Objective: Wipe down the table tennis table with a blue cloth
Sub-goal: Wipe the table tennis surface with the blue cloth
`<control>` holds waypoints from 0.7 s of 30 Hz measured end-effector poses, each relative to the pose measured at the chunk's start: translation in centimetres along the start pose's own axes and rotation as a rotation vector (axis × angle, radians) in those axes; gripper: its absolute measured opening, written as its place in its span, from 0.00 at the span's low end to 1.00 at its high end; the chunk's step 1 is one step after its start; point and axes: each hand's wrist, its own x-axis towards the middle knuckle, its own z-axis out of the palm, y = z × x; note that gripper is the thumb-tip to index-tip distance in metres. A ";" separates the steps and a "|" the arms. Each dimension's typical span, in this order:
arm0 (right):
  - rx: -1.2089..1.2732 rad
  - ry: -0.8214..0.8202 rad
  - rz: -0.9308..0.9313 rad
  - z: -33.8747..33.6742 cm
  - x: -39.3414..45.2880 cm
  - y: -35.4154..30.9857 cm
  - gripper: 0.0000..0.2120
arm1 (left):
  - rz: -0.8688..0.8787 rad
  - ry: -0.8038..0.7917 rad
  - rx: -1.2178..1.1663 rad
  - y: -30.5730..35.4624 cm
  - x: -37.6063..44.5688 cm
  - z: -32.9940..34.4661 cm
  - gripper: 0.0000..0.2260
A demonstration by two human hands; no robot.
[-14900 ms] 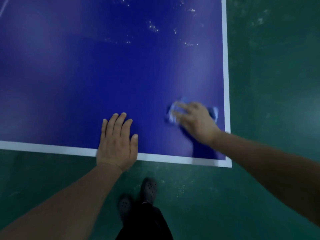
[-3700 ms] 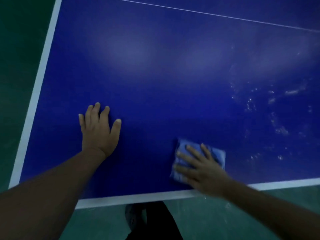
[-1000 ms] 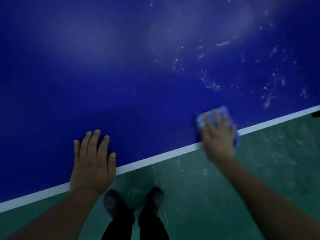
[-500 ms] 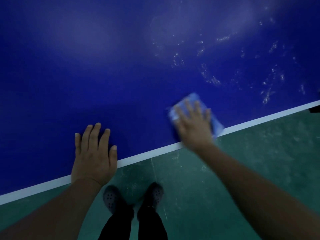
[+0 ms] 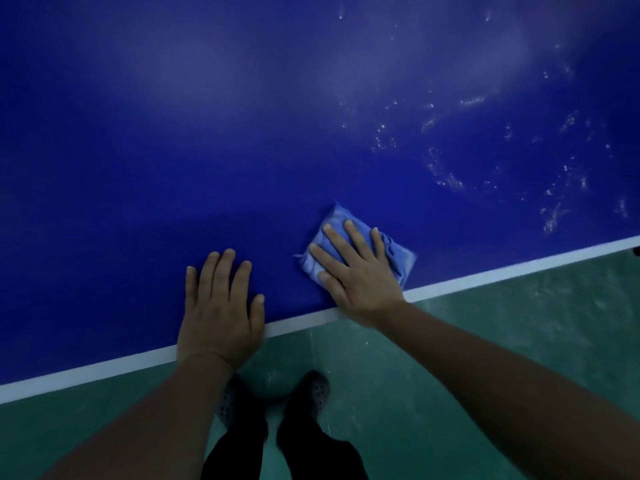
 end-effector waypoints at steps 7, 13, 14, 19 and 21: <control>-0.052 -0.020 -0.240 -1.9 5.8 4.4 0.23 | -0.026 0.124 -0.180 0.2 1.7 -0.9 0.21; -0.047 -0.005 -0.393 -4.6 16.9 9.4 0.22 | -0.100 0.246 -0.194 1.7 14.8 -3.1 0.22; -0.048 0.000 -0.421 -5.1 19.0 10.2 0.22 | -0.132 0.259 -0.183 1.8 17.4 -3.5 0.22; -0.063 0.029 -0.529 -7.4 29.1 14.3 0.22 | -0.266 0.329 -0.148 2.3 29.1 -5.0 0.23; -0.066 0.027 -0.538 -8.4 33.1 15.7 0.23 | -0.282 0.325 -0.112 2.2 32.0 -5.1 0.25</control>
